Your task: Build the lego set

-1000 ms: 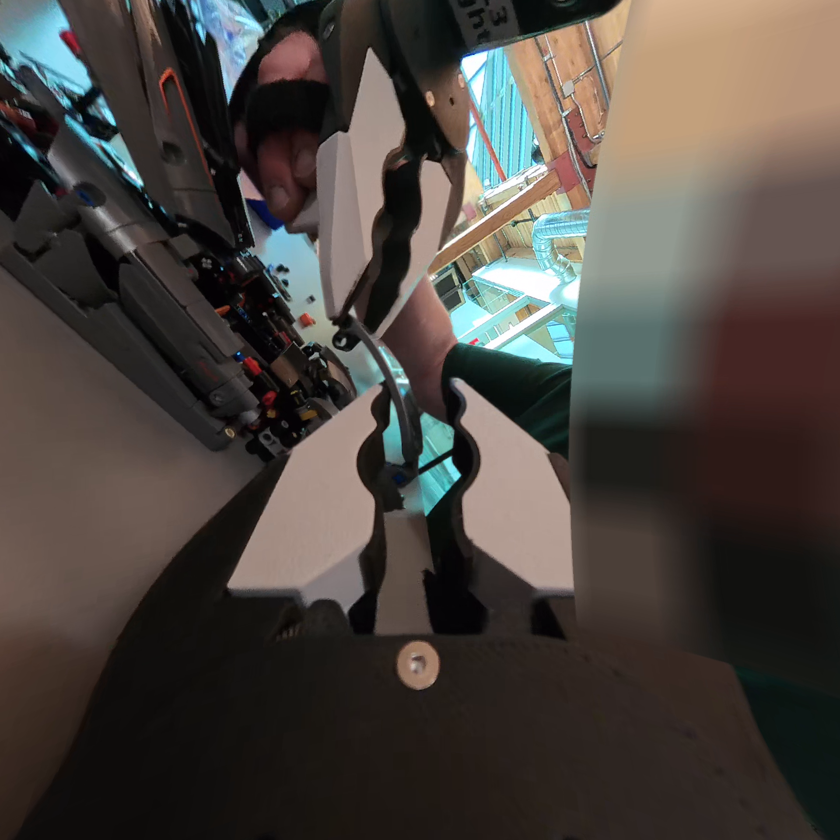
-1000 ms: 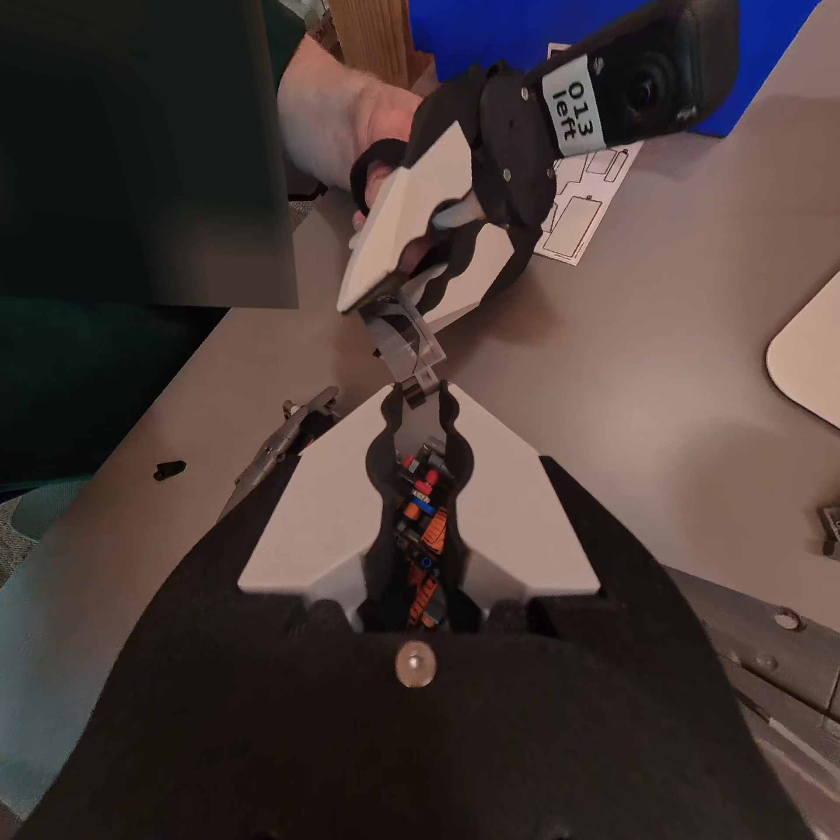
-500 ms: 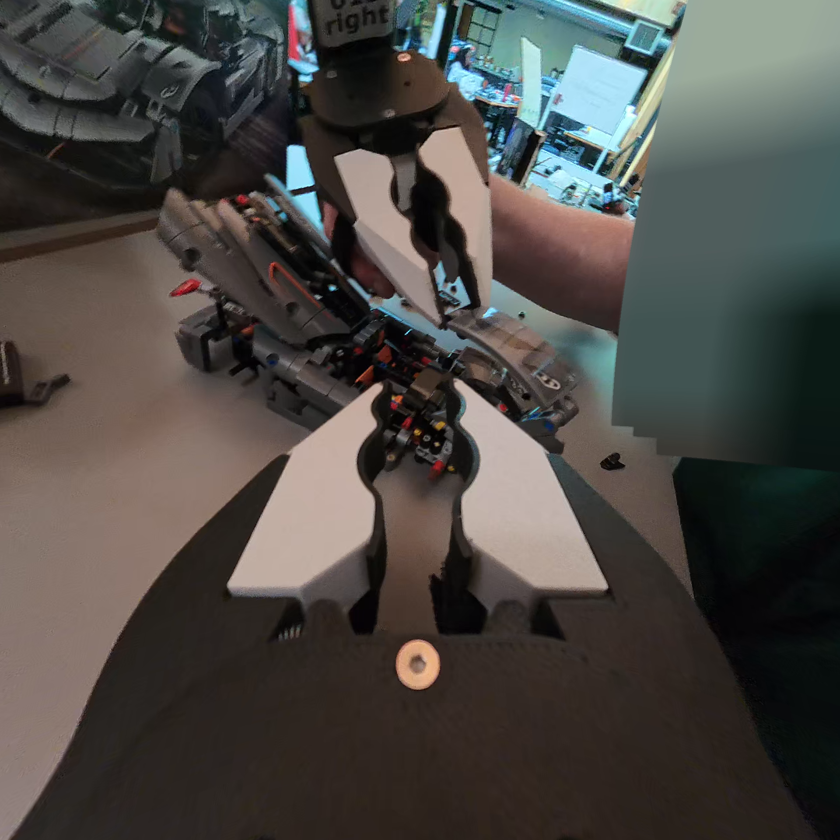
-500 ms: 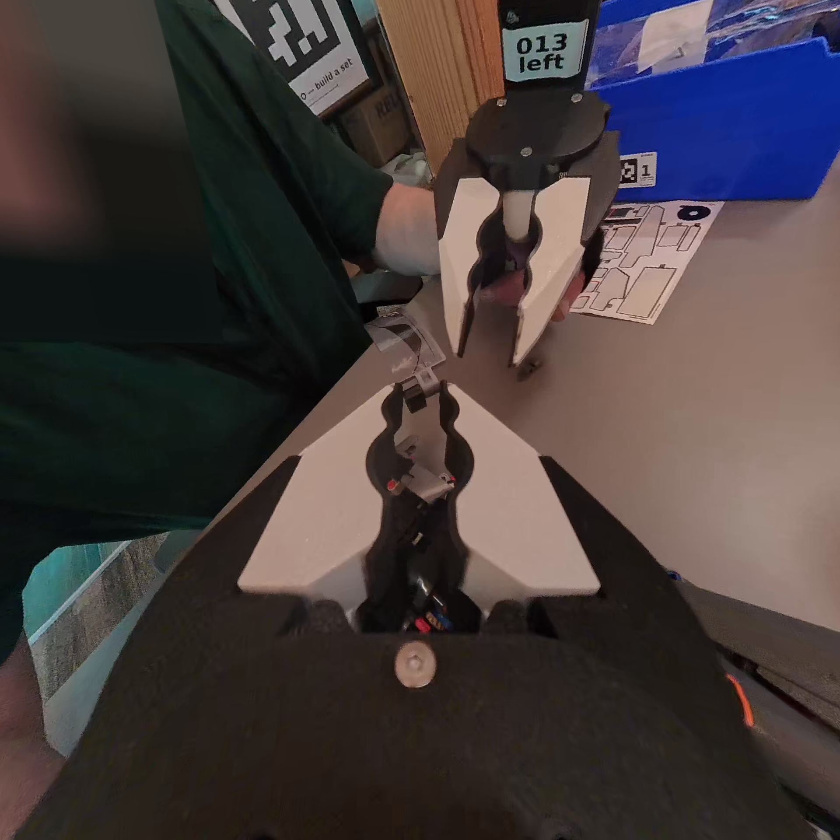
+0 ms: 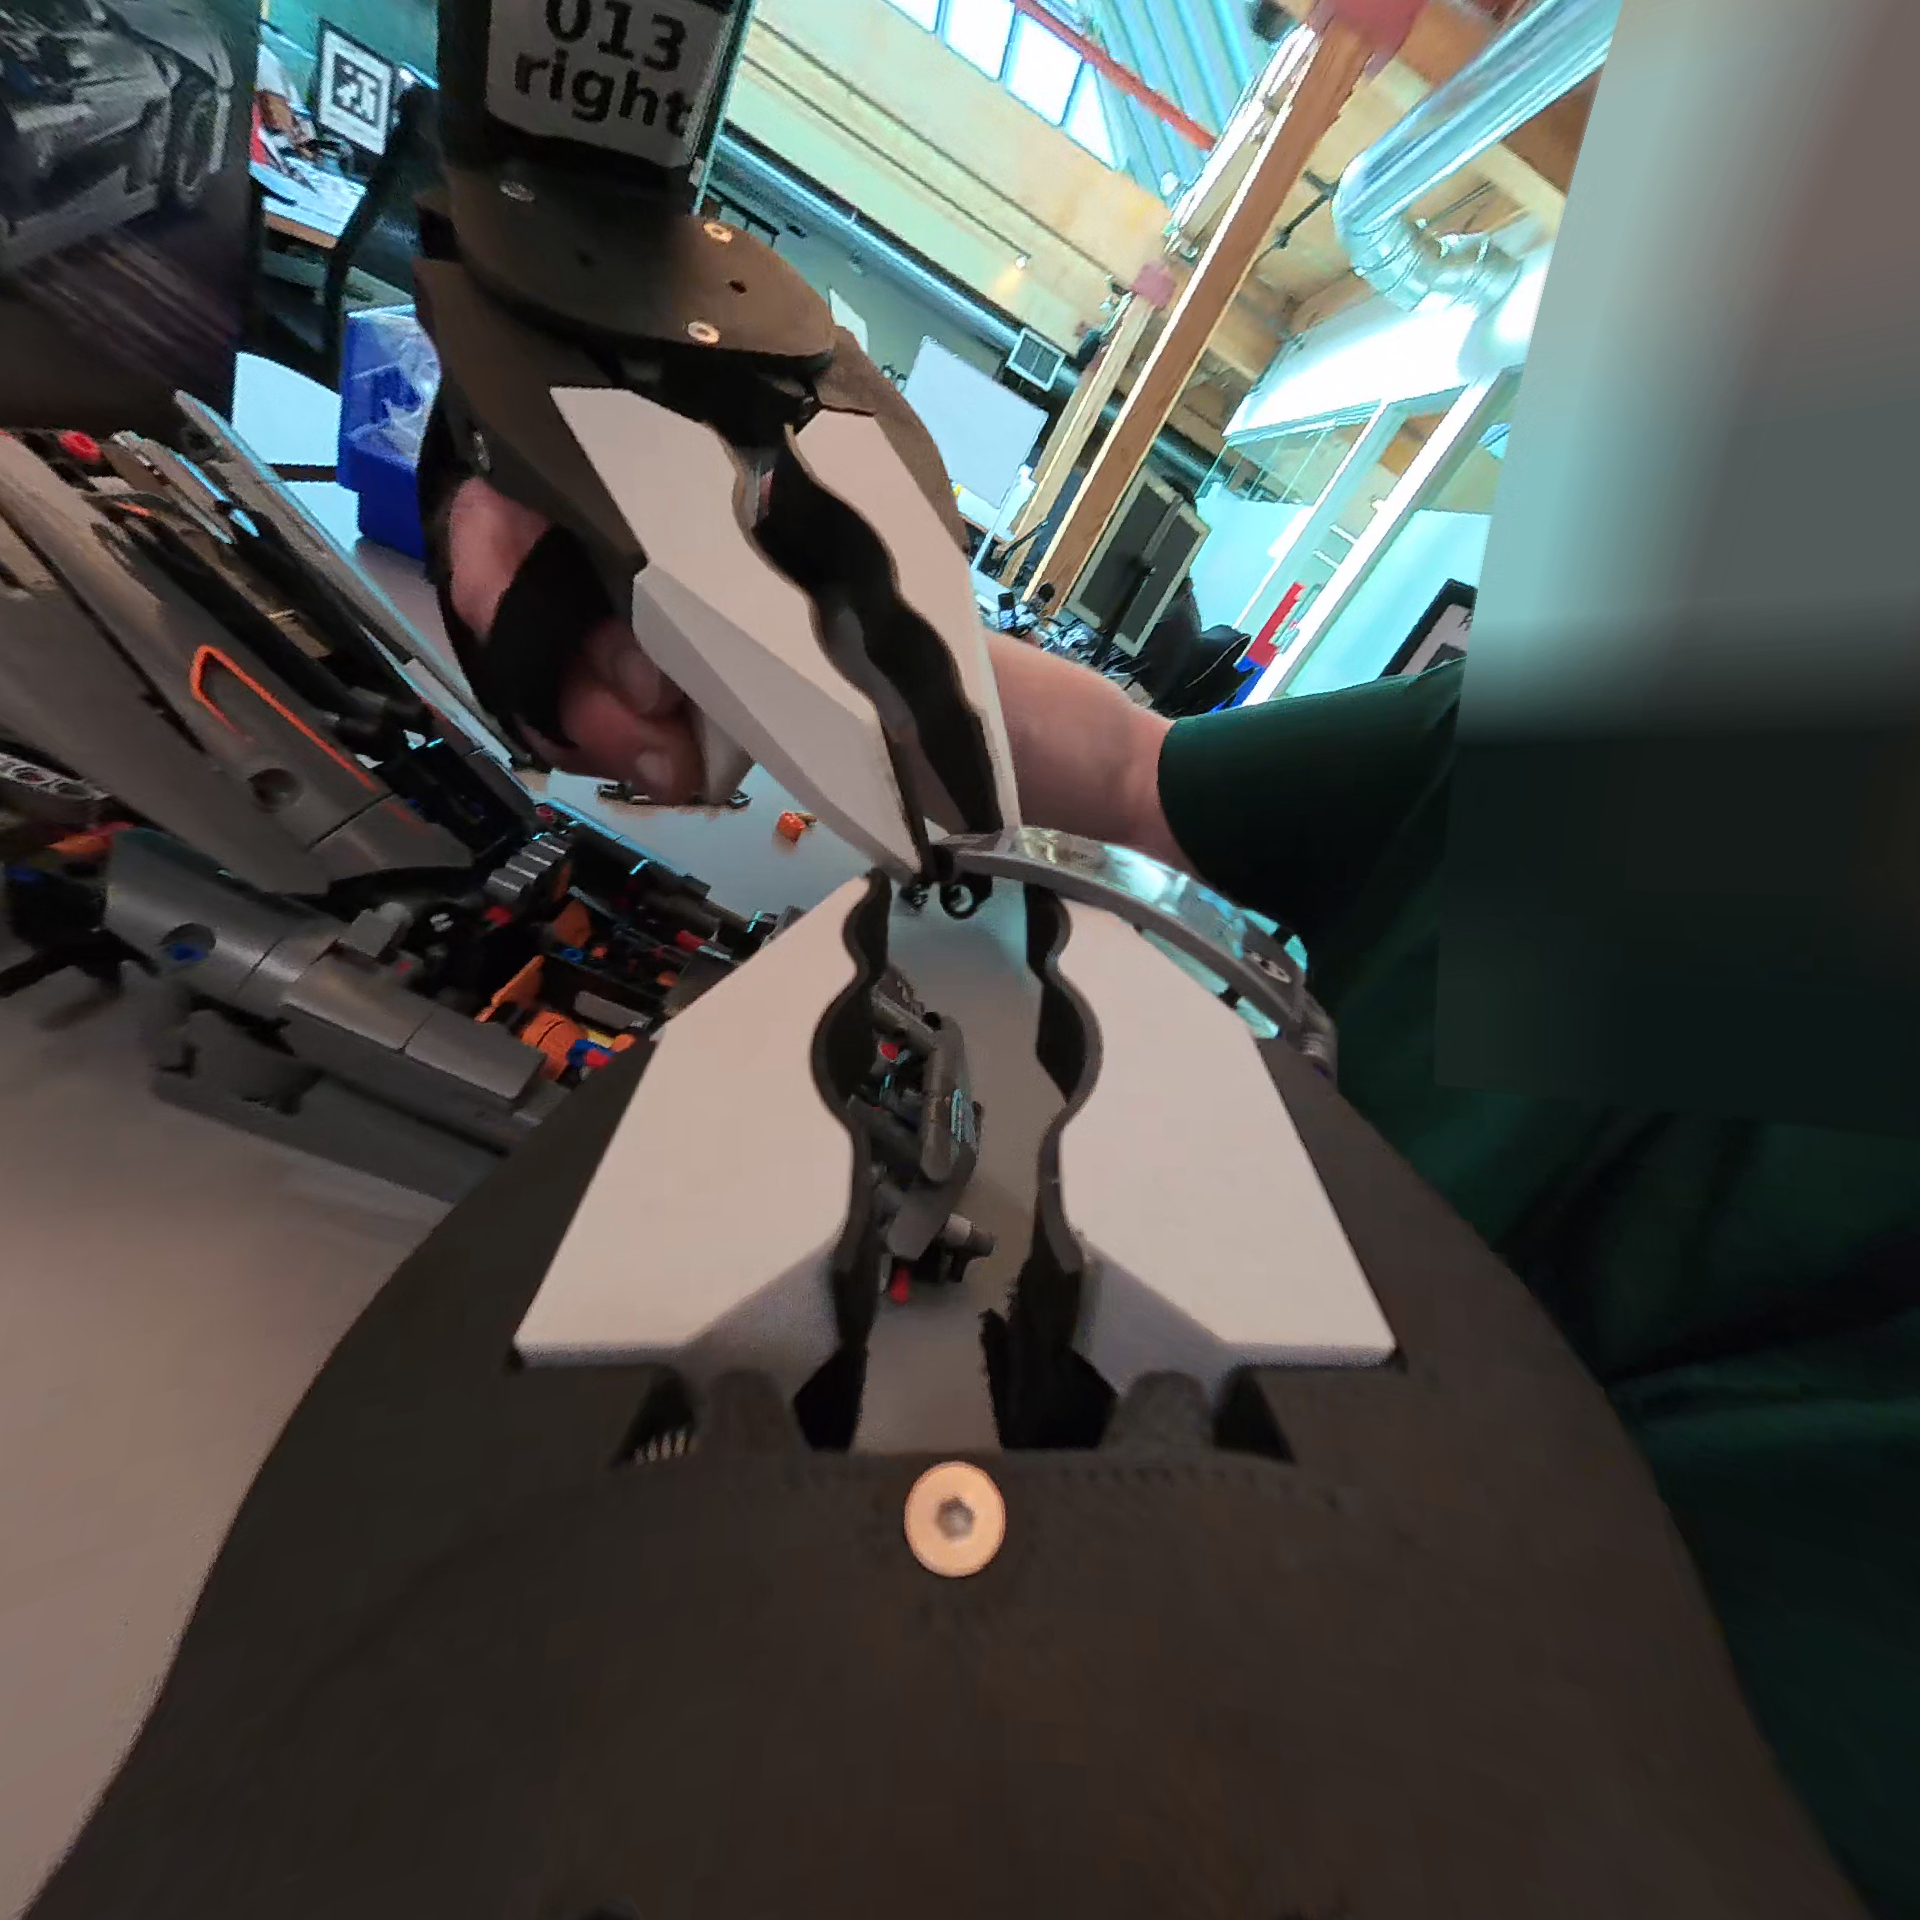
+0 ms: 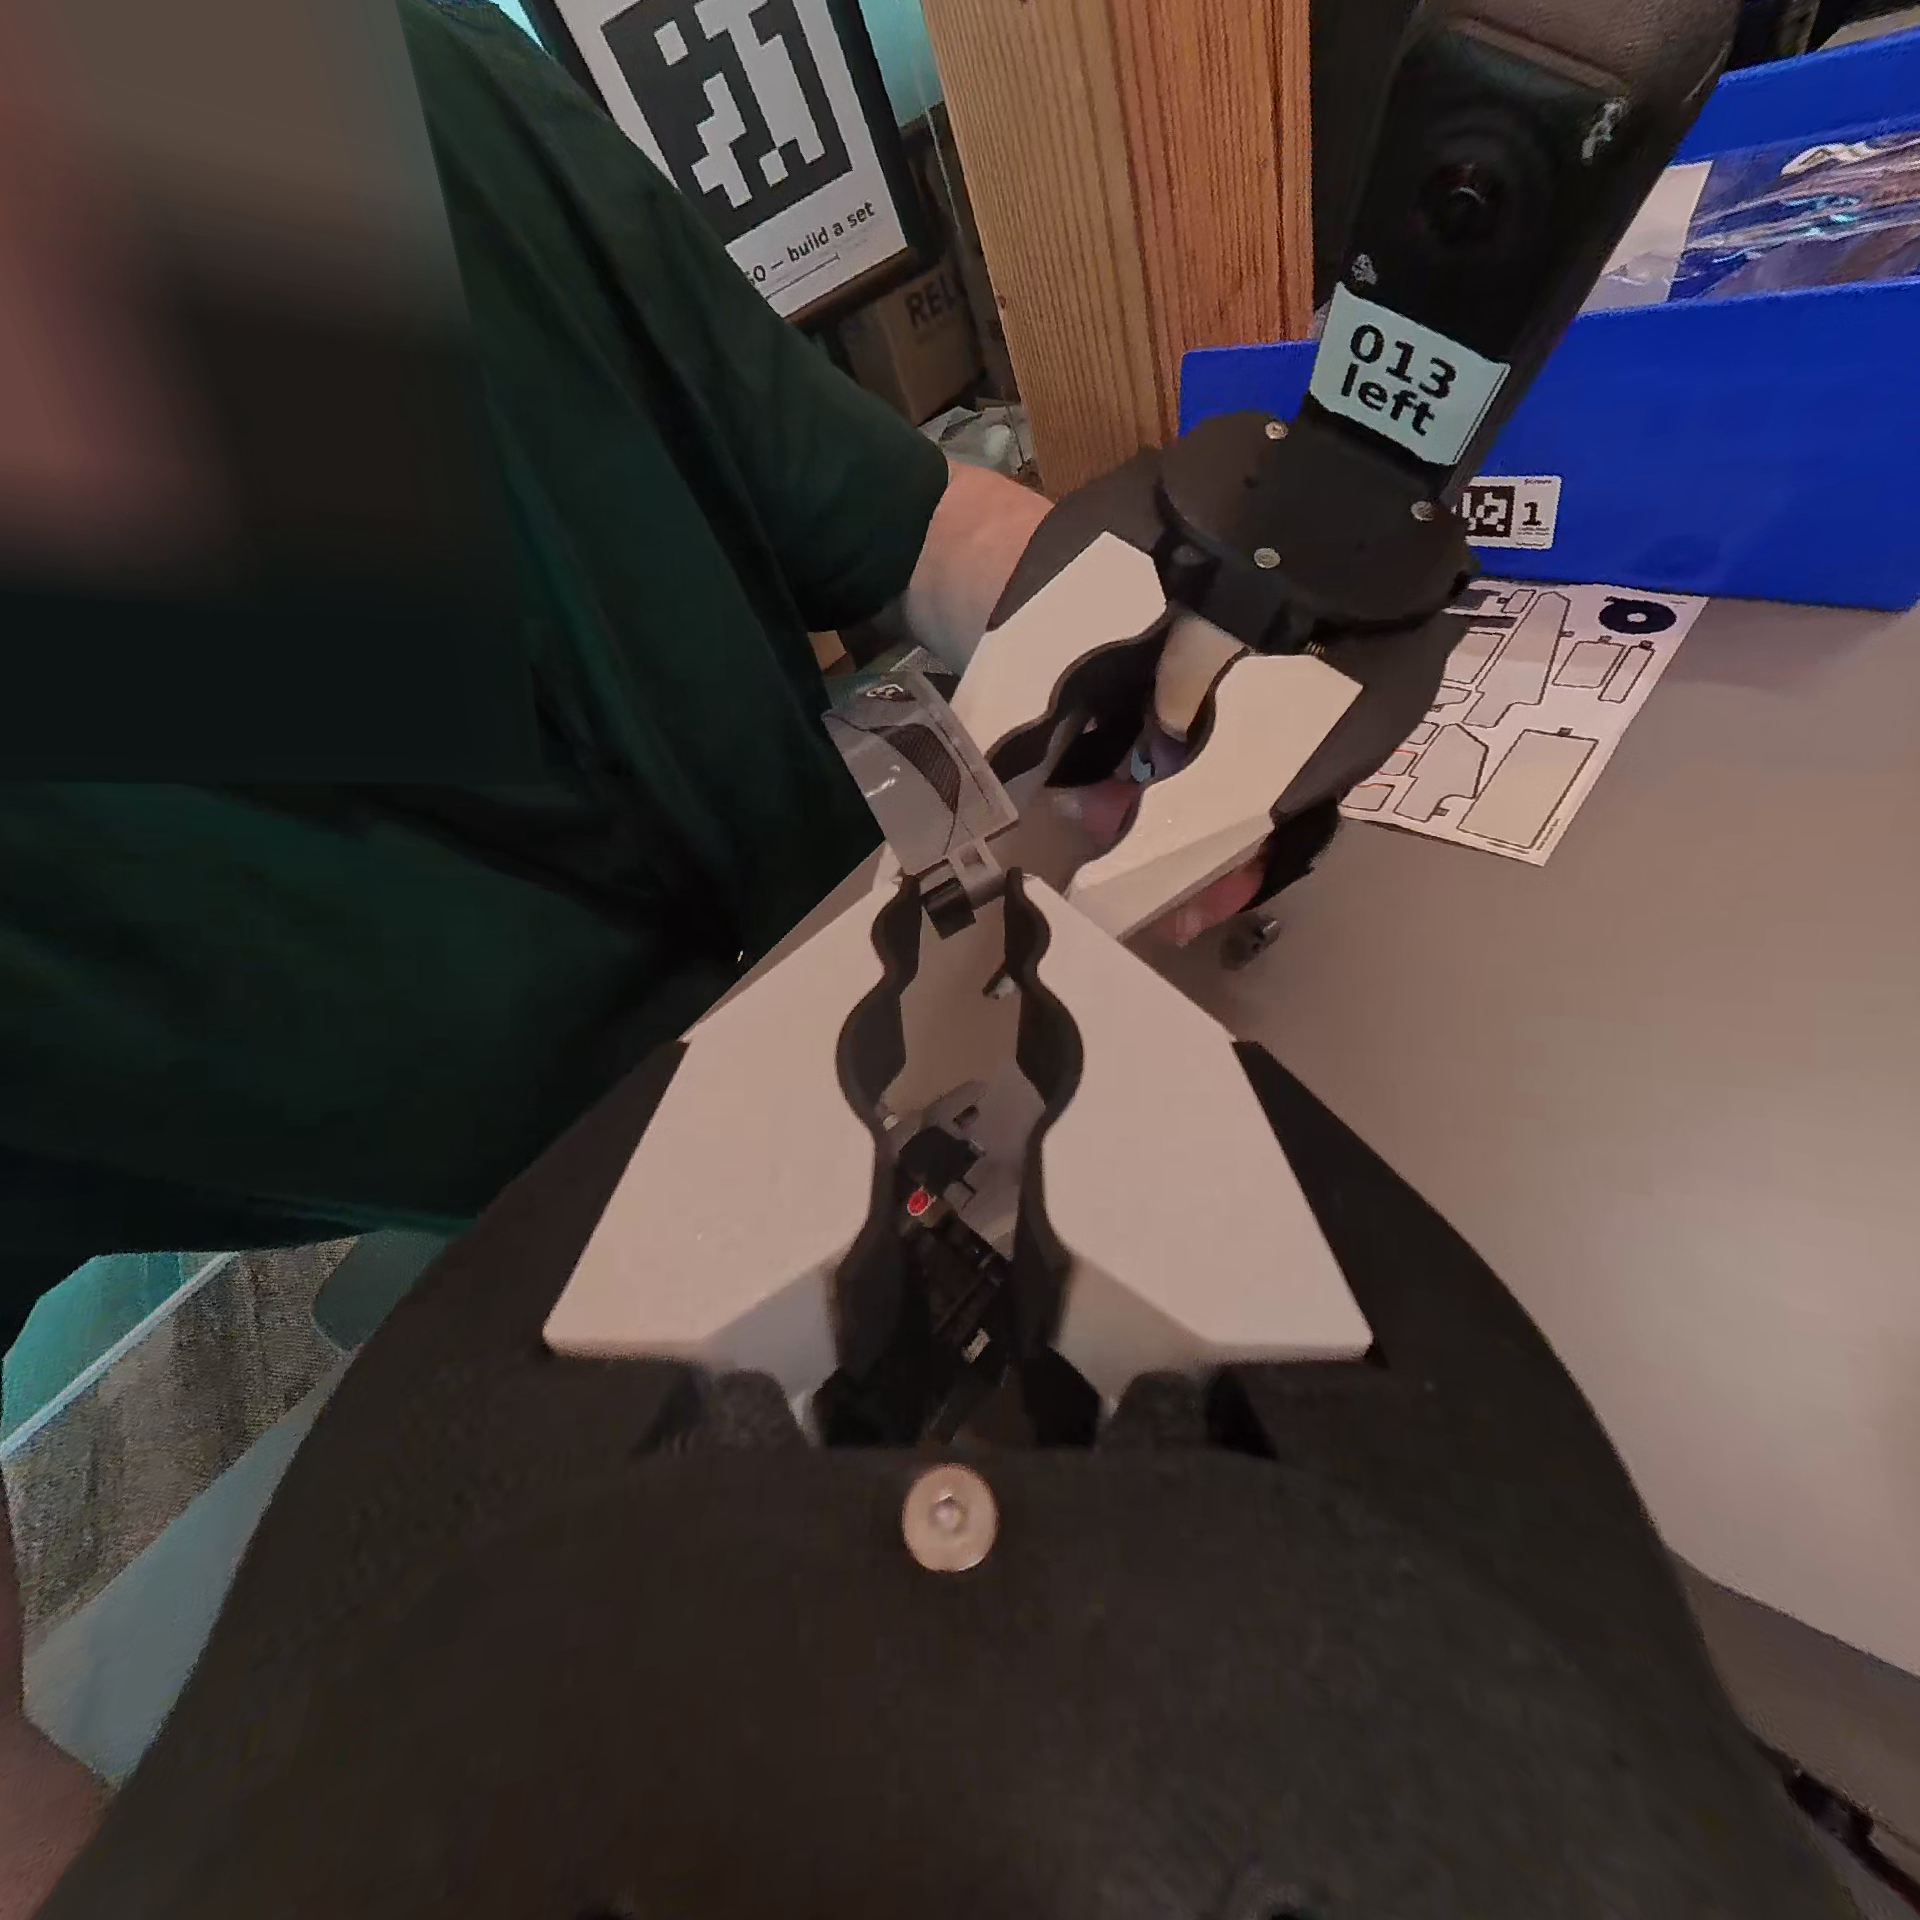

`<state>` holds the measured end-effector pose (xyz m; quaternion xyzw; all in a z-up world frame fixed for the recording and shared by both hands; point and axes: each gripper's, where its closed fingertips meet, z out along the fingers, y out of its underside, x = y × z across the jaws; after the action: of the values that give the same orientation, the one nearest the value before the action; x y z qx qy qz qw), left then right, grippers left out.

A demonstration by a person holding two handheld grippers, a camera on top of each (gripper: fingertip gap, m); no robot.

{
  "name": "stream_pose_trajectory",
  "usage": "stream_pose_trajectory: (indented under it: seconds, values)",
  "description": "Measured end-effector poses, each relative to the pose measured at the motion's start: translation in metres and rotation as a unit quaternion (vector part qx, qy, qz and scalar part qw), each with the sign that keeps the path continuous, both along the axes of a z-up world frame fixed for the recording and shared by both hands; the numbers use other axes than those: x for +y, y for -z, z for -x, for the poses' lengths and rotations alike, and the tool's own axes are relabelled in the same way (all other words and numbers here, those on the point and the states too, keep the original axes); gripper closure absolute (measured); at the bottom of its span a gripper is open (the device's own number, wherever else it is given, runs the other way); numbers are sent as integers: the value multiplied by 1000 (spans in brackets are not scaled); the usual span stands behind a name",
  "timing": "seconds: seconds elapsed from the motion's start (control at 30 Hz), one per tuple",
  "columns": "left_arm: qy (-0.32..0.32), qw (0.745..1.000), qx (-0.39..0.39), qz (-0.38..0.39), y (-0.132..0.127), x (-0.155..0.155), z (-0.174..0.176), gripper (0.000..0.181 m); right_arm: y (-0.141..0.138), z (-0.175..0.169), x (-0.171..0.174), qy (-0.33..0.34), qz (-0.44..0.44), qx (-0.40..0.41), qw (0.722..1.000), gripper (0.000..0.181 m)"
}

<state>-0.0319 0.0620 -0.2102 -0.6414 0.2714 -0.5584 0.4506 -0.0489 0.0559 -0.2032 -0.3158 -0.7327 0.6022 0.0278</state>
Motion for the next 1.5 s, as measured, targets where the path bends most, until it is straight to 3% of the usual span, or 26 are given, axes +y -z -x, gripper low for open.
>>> stream_pose_trajectory:
  seconds: [0.3, 1.17, 1.3, 1.37, 1.5]
  values:
    - [37, 995, -80, 37, -11, -2, 5, 171, -10, 4, -2, -3, 18, 22, 1000, 167]
    - [49, 997, -63, 4, -11, -6, 3, 176, -12, -3, -5, -9, 32, 8, 999, 167]
    - [33, 997, -68, 0, -12, -2, 7, 176, -12, 3, -1, 21, 32, -1, 999, 163]
    - [24, 998, -60, 2, -9, 1, 9, 176, -6, 11, 10, 71, 6, -4, 997, 142]
    - [2, 1000, -10, -9, 6, 7, 9, 176, -3, 9, 24, 149, -28, -7, 988, 139]
